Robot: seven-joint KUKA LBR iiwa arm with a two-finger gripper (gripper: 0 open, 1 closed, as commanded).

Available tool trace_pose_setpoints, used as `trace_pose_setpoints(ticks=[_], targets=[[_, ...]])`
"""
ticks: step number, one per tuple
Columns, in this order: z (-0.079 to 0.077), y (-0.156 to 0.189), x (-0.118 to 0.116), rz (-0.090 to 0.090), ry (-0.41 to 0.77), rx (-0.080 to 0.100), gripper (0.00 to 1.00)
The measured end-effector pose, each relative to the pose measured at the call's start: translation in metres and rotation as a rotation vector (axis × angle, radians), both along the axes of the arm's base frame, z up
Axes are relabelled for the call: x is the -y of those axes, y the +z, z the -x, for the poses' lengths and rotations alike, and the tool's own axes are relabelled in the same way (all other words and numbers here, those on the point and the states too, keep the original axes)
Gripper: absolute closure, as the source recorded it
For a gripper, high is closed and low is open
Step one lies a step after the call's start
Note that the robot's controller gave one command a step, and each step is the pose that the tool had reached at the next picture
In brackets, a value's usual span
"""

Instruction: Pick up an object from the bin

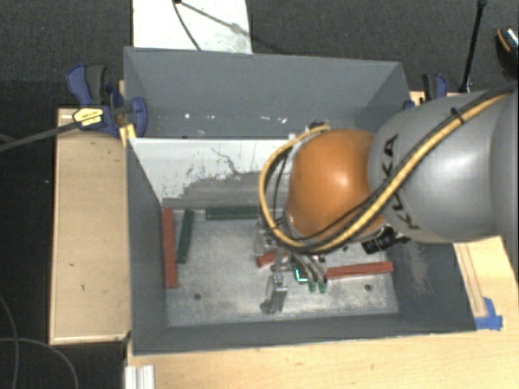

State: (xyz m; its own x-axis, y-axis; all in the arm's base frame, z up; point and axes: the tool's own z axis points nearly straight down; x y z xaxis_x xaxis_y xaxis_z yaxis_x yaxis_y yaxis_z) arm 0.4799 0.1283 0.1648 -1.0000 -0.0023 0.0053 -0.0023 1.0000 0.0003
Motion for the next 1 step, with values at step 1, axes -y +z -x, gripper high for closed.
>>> trace_pose_setpoints(ticks=[1], targets=[[-0.0115, -0.0957, 0.0648, -0.001, 0.254, 0.008, 0.0]])
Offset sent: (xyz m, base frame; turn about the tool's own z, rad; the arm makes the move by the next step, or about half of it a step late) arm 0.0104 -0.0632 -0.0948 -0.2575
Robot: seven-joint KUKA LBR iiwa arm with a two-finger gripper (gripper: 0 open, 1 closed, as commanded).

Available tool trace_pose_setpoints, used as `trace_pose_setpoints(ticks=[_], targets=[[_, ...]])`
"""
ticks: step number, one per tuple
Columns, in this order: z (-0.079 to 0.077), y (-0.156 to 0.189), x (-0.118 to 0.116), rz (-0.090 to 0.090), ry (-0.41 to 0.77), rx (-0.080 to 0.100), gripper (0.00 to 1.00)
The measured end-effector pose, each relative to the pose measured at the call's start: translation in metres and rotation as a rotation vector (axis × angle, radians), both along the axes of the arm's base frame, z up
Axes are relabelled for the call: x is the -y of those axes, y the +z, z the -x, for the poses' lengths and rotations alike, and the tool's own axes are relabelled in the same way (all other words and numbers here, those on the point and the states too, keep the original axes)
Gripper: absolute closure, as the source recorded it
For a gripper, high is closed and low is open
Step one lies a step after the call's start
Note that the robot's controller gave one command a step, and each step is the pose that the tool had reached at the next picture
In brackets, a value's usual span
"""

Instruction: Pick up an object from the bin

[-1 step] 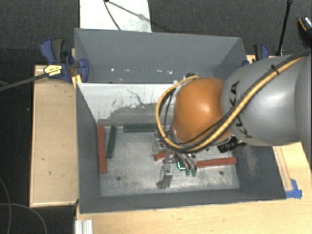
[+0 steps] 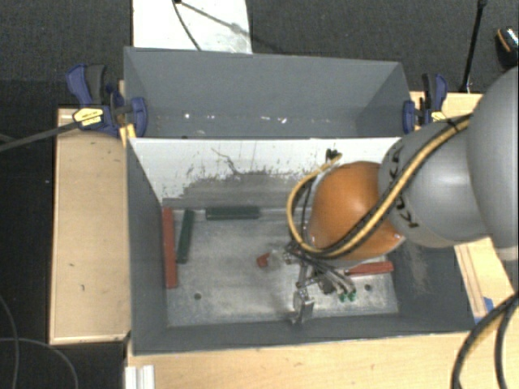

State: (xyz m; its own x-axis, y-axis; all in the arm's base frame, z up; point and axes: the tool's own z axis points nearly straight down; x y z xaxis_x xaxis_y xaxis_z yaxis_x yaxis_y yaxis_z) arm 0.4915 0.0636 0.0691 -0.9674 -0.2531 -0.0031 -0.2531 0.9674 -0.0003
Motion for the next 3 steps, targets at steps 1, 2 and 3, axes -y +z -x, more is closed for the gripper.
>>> trace_pose_setpoints(ticks=[1, 2, 3], targets=[[-0.082, 0.002, 0.086, 0.004, 0.171, 0.004, 0.0], [-0.054, 0.001, 0.1, 0.001, 0.192, -0.004, 0.0], [-0.058, 0.023, 0.072, -0.001, 0.009, 0.003, 0.0]])
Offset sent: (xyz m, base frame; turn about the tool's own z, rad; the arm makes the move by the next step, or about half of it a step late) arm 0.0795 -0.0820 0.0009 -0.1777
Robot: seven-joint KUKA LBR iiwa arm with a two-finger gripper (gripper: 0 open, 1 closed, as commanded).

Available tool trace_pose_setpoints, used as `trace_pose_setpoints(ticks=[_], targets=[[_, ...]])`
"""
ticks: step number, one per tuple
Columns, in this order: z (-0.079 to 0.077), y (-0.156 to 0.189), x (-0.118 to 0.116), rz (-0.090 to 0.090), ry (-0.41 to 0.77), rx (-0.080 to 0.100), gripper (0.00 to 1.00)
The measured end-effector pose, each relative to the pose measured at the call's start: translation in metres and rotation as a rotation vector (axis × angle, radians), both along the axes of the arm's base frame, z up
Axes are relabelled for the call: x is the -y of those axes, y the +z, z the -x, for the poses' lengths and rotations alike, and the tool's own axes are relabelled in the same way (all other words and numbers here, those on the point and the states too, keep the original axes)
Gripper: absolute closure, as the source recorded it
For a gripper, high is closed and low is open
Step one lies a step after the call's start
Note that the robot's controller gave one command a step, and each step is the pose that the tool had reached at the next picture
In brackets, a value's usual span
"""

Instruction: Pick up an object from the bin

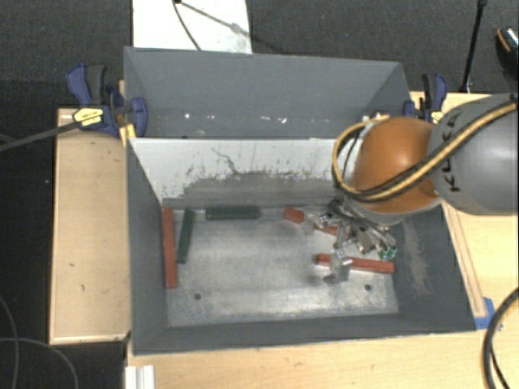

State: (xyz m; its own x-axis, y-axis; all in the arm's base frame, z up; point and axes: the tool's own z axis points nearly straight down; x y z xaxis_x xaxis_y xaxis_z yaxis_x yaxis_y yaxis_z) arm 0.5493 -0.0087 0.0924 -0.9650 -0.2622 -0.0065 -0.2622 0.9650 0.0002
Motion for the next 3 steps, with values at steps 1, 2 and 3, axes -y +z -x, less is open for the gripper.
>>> trace_pose_setpoints(ticks=[1, 2, 3], targets=[[0.011, -0.023, 0.017, 0.002, 0.026, -0.007, 0.0], [0.01, -0.022, 0.016, 0.001, 0.022, -0.005, 1.0], [0.069, 0.013, -0.013, 0.002, 0.44, -0.005, 1.0]])
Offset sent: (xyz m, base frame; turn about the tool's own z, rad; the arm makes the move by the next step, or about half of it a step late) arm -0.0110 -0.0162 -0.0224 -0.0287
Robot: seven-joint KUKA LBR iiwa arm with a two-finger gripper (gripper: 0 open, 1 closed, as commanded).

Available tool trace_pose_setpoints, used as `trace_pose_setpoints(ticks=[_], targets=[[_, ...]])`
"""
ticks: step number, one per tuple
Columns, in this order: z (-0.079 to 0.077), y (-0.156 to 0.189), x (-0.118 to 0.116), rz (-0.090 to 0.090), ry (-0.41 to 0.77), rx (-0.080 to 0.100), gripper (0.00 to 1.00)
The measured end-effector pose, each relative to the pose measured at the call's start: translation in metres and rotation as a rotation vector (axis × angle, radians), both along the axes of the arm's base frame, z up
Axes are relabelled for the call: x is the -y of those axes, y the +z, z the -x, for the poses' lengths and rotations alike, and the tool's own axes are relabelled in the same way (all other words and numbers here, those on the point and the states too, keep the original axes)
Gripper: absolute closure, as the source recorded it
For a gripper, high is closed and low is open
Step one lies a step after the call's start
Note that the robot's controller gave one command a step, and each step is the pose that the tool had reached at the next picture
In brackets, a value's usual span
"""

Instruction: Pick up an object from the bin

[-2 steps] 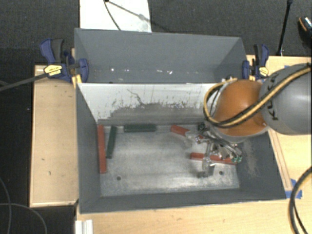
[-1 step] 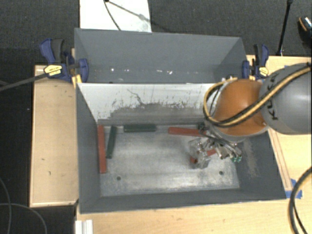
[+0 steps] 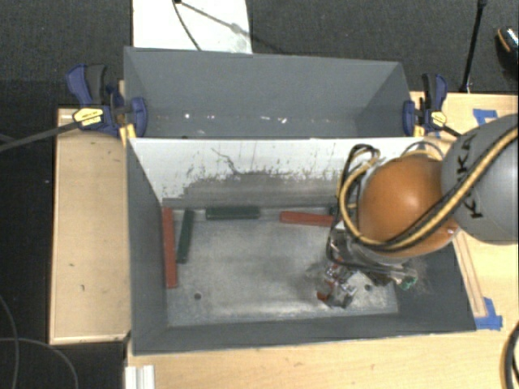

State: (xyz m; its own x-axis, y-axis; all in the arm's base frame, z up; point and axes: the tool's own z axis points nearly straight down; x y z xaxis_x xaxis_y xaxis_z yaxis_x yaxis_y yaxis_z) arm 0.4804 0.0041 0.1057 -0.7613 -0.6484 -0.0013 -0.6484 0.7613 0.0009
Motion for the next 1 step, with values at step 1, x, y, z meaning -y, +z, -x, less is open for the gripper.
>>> trace_pose_setpoints(ticks=[1], targets=[[-0.0239, 0.1064, -0.0109, 0.0, 0.001, 0.011, 1.0]])
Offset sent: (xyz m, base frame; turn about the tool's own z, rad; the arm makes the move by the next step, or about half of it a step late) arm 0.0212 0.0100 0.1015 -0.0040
